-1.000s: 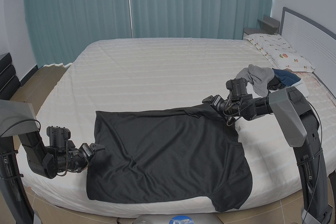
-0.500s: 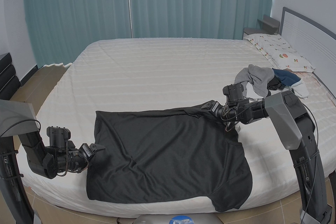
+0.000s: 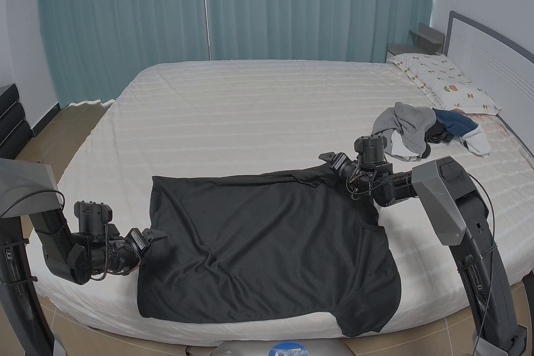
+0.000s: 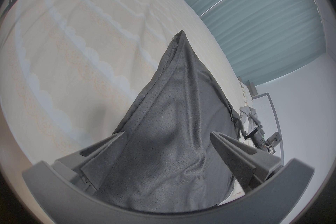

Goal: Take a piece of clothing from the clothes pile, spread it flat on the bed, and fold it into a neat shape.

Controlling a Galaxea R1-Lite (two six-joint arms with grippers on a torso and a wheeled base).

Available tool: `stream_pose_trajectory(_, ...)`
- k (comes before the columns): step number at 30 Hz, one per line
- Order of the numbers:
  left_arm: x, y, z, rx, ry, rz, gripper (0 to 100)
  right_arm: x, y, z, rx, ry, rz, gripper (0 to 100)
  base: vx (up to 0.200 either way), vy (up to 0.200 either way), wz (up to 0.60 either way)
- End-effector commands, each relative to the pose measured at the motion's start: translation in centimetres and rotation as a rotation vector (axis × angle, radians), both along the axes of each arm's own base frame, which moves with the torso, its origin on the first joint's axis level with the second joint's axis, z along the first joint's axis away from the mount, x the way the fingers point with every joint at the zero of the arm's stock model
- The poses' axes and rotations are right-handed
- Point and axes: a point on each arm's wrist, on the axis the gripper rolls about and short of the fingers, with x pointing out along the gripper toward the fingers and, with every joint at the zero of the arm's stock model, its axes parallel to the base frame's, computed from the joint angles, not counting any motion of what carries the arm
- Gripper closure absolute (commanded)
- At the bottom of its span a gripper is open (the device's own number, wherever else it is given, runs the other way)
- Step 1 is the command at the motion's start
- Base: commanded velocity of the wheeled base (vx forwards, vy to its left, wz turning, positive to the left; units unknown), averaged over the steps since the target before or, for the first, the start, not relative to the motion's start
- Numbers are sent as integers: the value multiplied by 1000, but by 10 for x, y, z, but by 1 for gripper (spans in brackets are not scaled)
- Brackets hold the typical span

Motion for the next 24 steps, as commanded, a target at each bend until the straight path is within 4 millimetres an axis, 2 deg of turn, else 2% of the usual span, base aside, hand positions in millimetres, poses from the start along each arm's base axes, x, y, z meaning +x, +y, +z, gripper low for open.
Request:
stream_pose_trajectory(1,-2,0,0,-1,5,1,0,10,-9,24,76,-283,14,0,0,0,0)
stream_pose_trajectory(2,-2,0,0,-1,5,1,0,10,-10,26,76,-289,13,0,0,0,0)
stream_pose_trajectory(3,-2,0,0,-1,5,1,0,10,-13,46,85,-328,8,0,0,0,0)
stream_pose_trajectory(4,-2,0,0,-1,5,1,0,10,-13,46,85,-328,8,0,0,0,0)
stream_pose_trajectory(5,-2,0,0,-1,5,1,0,10,-20,63,91,-363,-1,0,0,0,0)
stream_pose_trajectory(7,-2,0,0,1,5,3,0,10,-25,71,88,-372,-4,0,0,0,0)
stream_pose_trajectory(10,-2,0,-1,7,4,12,0,11,-29,64,58,-336,0,0,0,0,0)
stream_pose_trajectory(12,-1,0,-1,5,-11,16,0,12,-31,51,31,-284,-10,0,0,0,0)
stream_pose_trajectory(14,2,1,1,-15,-28,40,0,14,-41,43,0,-251,-30,0,0,0,0)
stream_pose_trajectory(18,19,4,12,-108,-76,137,0,15,-64,56,-24,-207,-93,0,0,0,0)
stream_pose_trajectory(21,31,11,19,-111,-113,204,0,14,-76,66,-26,-180,-115,0,0,0,0)
stream_pose_trajectory(23,36,12,20,-103,-128,216,0,14,-79,65,-31,-171,-122,0,0,0,0)
stream_pose_trajectory(24,41,14,23,-96,-150,224,0,12,-84,57,-43,-140,-127,0,0,0,0)
